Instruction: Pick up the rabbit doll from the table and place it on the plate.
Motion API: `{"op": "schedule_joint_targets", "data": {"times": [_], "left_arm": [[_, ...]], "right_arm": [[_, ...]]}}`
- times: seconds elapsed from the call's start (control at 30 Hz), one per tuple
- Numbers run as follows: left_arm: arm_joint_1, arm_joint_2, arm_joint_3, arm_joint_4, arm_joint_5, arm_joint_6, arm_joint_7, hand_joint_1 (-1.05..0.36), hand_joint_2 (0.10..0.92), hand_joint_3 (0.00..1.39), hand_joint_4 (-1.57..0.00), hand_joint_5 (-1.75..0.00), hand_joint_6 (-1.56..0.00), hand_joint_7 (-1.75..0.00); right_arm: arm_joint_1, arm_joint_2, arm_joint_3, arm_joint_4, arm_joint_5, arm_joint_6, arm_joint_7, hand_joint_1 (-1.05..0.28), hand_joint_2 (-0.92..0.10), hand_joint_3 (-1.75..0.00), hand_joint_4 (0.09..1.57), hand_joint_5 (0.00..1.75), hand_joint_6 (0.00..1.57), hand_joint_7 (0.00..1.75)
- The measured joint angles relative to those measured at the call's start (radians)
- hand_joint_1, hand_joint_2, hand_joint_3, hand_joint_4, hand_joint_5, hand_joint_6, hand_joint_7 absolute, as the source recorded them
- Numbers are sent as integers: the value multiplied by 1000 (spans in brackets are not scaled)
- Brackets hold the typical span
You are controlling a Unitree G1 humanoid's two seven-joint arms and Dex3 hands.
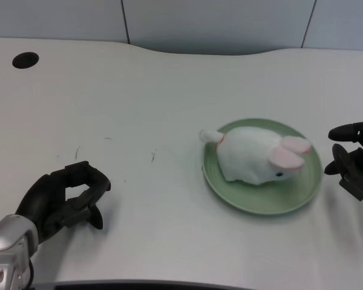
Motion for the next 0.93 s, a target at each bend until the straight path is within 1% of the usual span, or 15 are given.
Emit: {"op": "schedule_joint_targets", "data": {"times": [0.1, 0.2, 0.23, 0.27, 0.3, 0.37, 0.4, 0.43, 0.5, 0.53, 0.57, 0.63, 0.7, 0.83, 0.93], "left_arm": [[-7, -2, 0, 17, 0, -1, 0, -500, 921, 449, -755, -1746, -528, -1746], [-15, -6, 0, 23, 6, -10, 2, -508, 921, 440, -758, -1746, -535, -1746], [-16, -6, 0, 26, 8, -16, 2, -505, 921, 444, -764, -1746, -537, -1746], [-16, -8, 0, 30, 9, -23, 2, -504, 921, 447, -768, -1746, -539, -1746], [-17, -9, 0, 36, 9, -30, 2, -503, 921, 449, -769, -1746, -539, -1746], [-19, -14, 3, 49, 8, -35, 2, -496, 921, 446, -763, -1746, -523, -1746], [-19, -18, 6, 52, 6, -35, 2, -495, 921, 446, -762, -1746, -520, -1746], [-20, -20, 7, 54, 6, -34, 2, -496, 921, 445, -760, -1746, -519, -1746], [-21, -21, 7, 54, 6, -34, 2, -499, 921, 444, -754, -1746, -519, -1746], [-22, -21, 8, 54, 6, -34, 2, -504, 921, 444, -751, -1746, -519, -1746], [-24, -21, 10, 54, 6, -34, 2, -506, 921, 444, -749, -1746, -518, -1746], [-28, -21, 15, 55, 6, -36, 2, -511, 921, 444, -753, -1746, -521, -1746], [-32, -21, 21, 55, 6, -41, 2, -513, 921, 444, -757, -1746, -522, -1746], [-32, -22, 24, 55, 6, -50, 1, -507, 921, 449, -749, -1746, -517, -1746], [-32, -22, 24, 55, 6, -51, 0, -506, 921, 451, -745, -1746, -516, -1746]], "right_arm": [[-8, -1, -2, 17, 6, 3, 15, -258, -921, -591, 266, 1729, 238, 1469], [-16, -3, -2, 32, 7, 1, 31, -260, -921, -594, 268, 1743, 229, 1470], [-17, -4, -2, 38, 5, -5, 33, -263, -921, -589, 266, 1744, 232, 1472], [-18, -6, -2, 46, 2, -16, 33, -265, -921, -584, 264, 1745, 234, 1473], [-18, -9, -2, 52, -1, -23, 33, -265, -921, -583, 264, 1745, 235, 1473], [-23, -14, -3, 76, 0, -47, 36, -275, -921, -565, 314, 1746, 261, 1477], [-26, -15, -6, 91, 3, -57, 41, -279, -921, -563, 333, 1746, 268, 1479], [-30, -15, -9, 109, 6, -69, 49, -283, -921, -563, 359, 1746, 276, 1482], [-43, -15, -19, 155, 15, -99, 71, -285, -921, -564, 383, 1746, 283, 1486], [-50, -15, -24, 172, 16, -111, 77, -286, -921, -564, 388, 1746, 286, 1487], [-55, -16, -26, 183, 15, -123, 78, -287, -921, -565, 392, 1746, 289, 1487], [-62, -18, -28, 192, 10, -140, 79, -282, -921, -571, 382, 1746, 287, 1482], [-65, -20, -28, 192, 5, -141, 79, -279, -921, -576, 375, 1746, 285, 1477], [-68, -20, -28, 204, 4, -145, 86, -275, -921, -572, 379, 1746, 285, 1468], [-68, -20, -29, 206, 4, -145, 86, -276, -921, -570, 380, 1746, 286, 1463]]}}
